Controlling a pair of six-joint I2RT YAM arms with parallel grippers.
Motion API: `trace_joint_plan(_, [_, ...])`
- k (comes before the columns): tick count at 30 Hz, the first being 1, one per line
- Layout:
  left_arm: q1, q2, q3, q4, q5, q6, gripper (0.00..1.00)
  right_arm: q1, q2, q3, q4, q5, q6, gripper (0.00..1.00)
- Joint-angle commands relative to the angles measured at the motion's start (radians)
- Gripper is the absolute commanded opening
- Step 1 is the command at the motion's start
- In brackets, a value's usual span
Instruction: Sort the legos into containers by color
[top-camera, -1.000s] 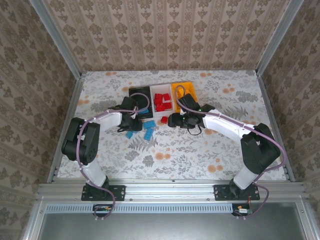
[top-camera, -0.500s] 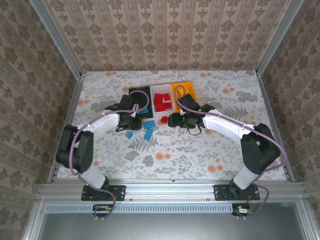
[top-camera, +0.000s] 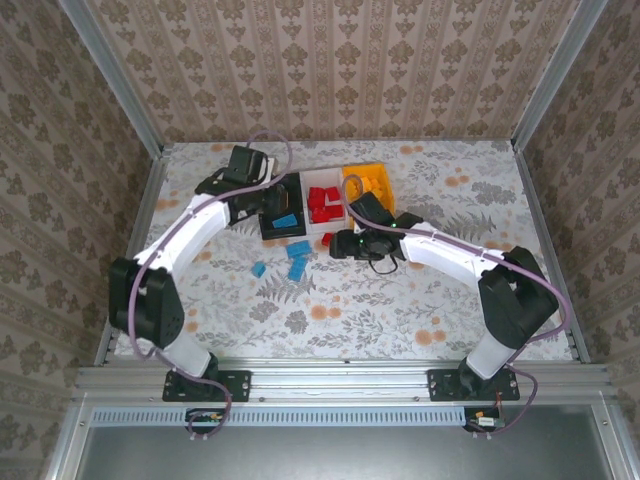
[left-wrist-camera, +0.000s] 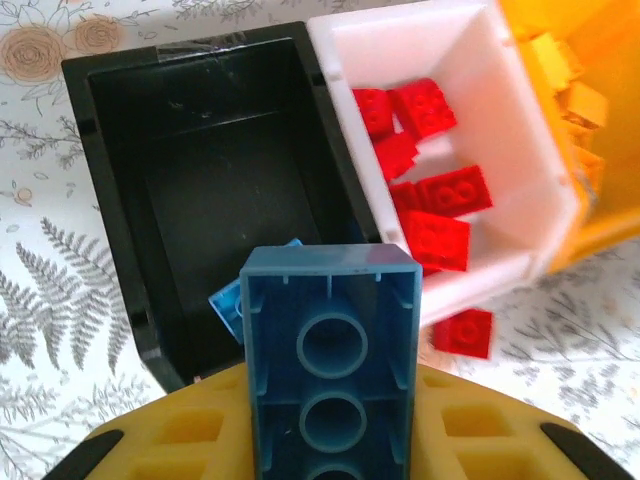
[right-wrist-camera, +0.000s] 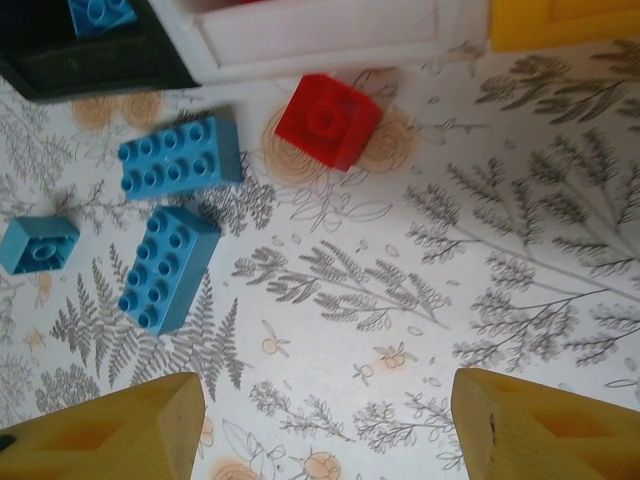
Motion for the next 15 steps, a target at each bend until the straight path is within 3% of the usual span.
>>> trace_joint_plan(1, [0.02,0.11,0.073,-0.027,-0.041,0.047,0.29,0.033,0.0,-0.028,-0.004,0.008,0.022,0.68])
trace_joint_plan(5, [0.046,0.218,0.134,-0.035,-0.04,0.048,0.34,0.092,0.028,-0.015,-0.011,0.015,0.027,0.69])
trace_joint_plan(8, [0.062,0.262,0.158,-0.039,-0.027,0.047,0.43,0.144,0.087,0.05,-0.047,0.041,0.02,0.71])
trace_joint_plan(15, [0.087,0.21,0.143,-0.04,0.016,0.03,0.6,0.232,0.278,0.284,-0.191,0.094,0.012,0.82])
